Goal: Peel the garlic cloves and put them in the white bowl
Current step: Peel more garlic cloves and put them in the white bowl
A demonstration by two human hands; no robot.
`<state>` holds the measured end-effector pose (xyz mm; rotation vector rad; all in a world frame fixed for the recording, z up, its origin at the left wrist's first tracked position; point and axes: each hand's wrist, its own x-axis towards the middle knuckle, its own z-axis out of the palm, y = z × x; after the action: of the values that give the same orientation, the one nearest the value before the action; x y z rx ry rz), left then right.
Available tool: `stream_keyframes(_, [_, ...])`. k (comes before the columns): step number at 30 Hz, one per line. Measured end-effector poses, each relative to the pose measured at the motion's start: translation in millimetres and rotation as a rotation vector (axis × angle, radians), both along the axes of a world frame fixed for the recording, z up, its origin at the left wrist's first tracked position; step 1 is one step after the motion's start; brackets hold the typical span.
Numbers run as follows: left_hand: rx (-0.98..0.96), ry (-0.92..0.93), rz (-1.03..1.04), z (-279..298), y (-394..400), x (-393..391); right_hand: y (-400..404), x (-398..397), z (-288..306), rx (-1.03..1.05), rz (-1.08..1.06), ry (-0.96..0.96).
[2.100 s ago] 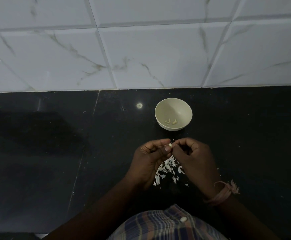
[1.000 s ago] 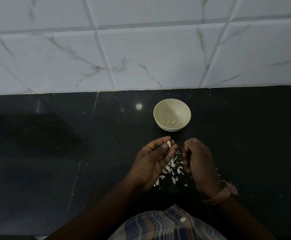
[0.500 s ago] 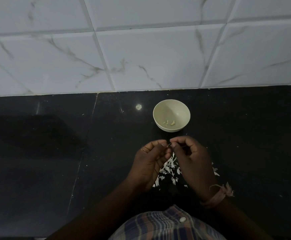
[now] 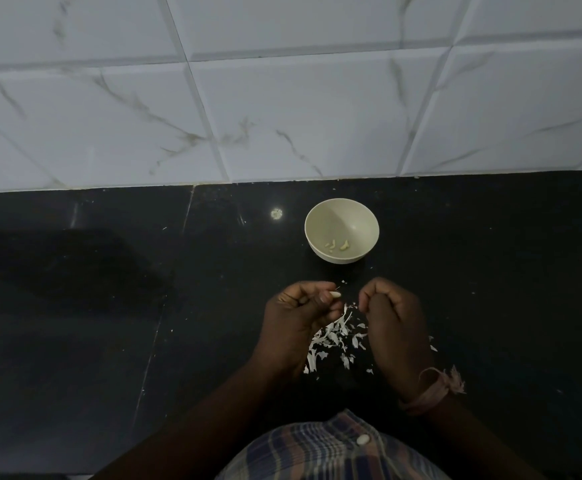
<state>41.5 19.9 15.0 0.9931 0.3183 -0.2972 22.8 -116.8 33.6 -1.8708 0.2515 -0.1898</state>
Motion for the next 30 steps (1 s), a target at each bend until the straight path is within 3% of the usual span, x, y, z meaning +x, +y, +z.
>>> stream_keyframes(9, [-0.109,0.002,0.029,-3.9,2.2,1.3,11.1,-5.2,-3.6,-0.047,0.157,-0.129])
stream_keyframes(25, [-0.169,0.094,-0.054,-2.8,-4.2,1.7,2.4,-6.5,-0.9,-0.312,0.075,-0.347])
stream_keyframes(30, [-0.146,0.153,-0.056,-2.4,-2.7,4.7,2.2,-3.3,-10.3,-0.293,0.077,-0.293])
